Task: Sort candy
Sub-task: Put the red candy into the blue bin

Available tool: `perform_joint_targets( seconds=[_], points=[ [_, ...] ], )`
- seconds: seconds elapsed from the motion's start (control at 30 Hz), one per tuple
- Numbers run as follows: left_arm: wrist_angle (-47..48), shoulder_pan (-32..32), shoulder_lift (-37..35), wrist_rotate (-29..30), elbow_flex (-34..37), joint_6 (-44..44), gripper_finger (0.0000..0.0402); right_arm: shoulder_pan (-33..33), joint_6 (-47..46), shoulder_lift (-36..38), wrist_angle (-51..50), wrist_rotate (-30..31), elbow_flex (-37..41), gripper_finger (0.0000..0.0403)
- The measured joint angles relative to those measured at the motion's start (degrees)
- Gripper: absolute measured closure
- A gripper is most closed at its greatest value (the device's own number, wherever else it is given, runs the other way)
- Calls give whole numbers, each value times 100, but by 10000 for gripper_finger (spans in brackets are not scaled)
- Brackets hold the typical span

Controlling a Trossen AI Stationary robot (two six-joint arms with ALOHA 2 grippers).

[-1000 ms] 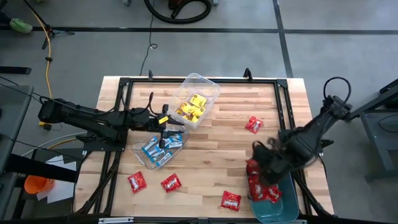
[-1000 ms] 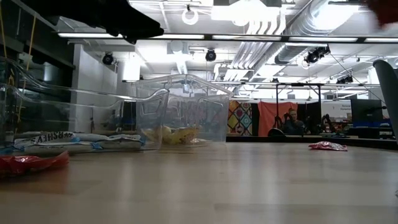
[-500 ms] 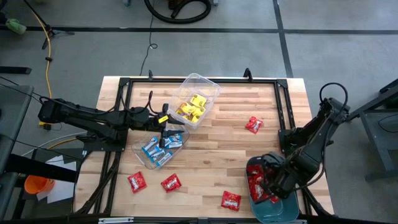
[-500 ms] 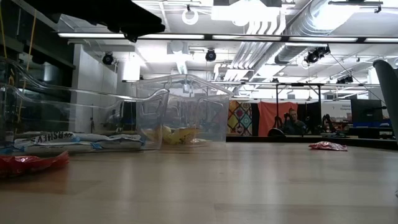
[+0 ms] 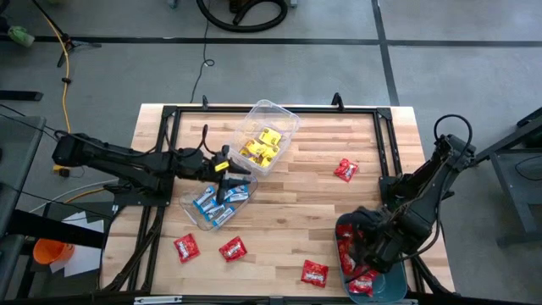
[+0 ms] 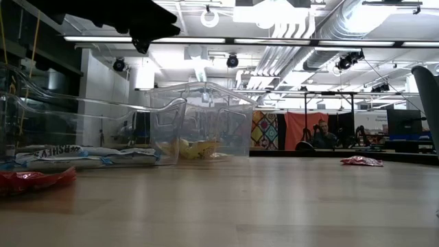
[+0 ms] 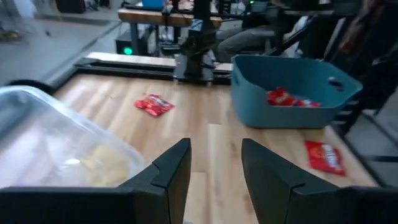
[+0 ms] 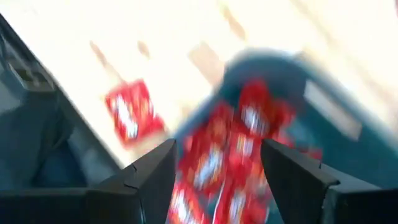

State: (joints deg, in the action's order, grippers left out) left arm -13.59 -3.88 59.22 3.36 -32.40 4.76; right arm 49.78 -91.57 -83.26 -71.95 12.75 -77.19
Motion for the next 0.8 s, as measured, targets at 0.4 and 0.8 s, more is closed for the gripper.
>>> perform_joint_targets(
  seconds=[0.4, 0.8],
  points=[
    [-727, -245, -441, 197, 0, 911, 270, -563, 1391, 0, -55, 3218, 0, 174],
    [-429, -334, -847, 467, 0, 777, 270, -2087, 2741, 0, -4, 3506, 0, 174]
  ],
)
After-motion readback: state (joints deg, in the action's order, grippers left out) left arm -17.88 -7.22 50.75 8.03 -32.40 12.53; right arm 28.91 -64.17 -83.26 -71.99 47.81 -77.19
